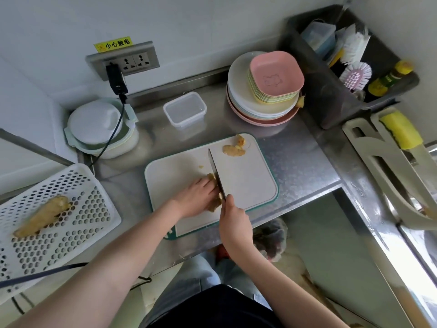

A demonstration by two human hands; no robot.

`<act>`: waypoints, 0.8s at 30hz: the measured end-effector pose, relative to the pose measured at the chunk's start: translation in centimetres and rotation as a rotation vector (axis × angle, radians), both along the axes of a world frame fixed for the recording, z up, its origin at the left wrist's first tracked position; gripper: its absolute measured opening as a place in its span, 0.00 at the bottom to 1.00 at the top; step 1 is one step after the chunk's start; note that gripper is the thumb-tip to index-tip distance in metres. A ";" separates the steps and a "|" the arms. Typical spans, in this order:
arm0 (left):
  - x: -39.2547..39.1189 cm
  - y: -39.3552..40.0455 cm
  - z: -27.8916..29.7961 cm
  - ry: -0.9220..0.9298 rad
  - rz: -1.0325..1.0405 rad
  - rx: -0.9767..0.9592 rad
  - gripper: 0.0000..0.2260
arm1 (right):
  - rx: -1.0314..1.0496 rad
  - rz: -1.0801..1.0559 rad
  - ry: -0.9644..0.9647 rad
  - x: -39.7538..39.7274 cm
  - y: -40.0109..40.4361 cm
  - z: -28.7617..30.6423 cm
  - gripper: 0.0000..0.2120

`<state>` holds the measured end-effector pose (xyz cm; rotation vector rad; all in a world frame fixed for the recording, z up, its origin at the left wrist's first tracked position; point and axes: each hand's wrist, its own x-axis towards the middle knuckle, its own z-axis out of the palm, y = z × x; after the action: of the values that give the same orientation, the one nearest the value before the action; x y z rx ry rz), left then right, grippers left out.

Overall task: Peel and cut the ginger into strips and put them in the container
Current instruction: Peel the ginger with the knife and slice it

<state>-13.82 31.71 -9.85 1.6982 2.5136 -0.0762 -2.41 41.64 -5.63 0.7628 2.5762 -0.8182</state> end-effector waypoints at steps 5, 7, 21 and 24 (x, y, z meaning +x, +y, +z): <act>0.1 -0.2 -1.7 -0.008 -0.024 0.123 0.25 | -0.025 -0.003 0.007 0.0 0.0 -0.4 0.05; -0.1 -0.3 -1.9 0.020 -0.040 0.180 0.23 | -0.049 -0.021 0.010 -0.2 0.2 -0.6 0.07; -0.5 -0.7 -2.8 0.015 0.036 0.229 0.07 | -0.100 -0.038 -0.043 -2.5 -0.3 -1.9 0.08; -0.8 -0.7 -2.7 0.065 0.027 0.217 0.06 | -0.129 -0.086 -0.011 -2.9 0.9 -1.3 0.12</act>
<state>-14.57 31.02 -12.56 1.7639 2.6773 0.1518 -5.26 42.52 -6.95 0.8404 2.4675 -0.9930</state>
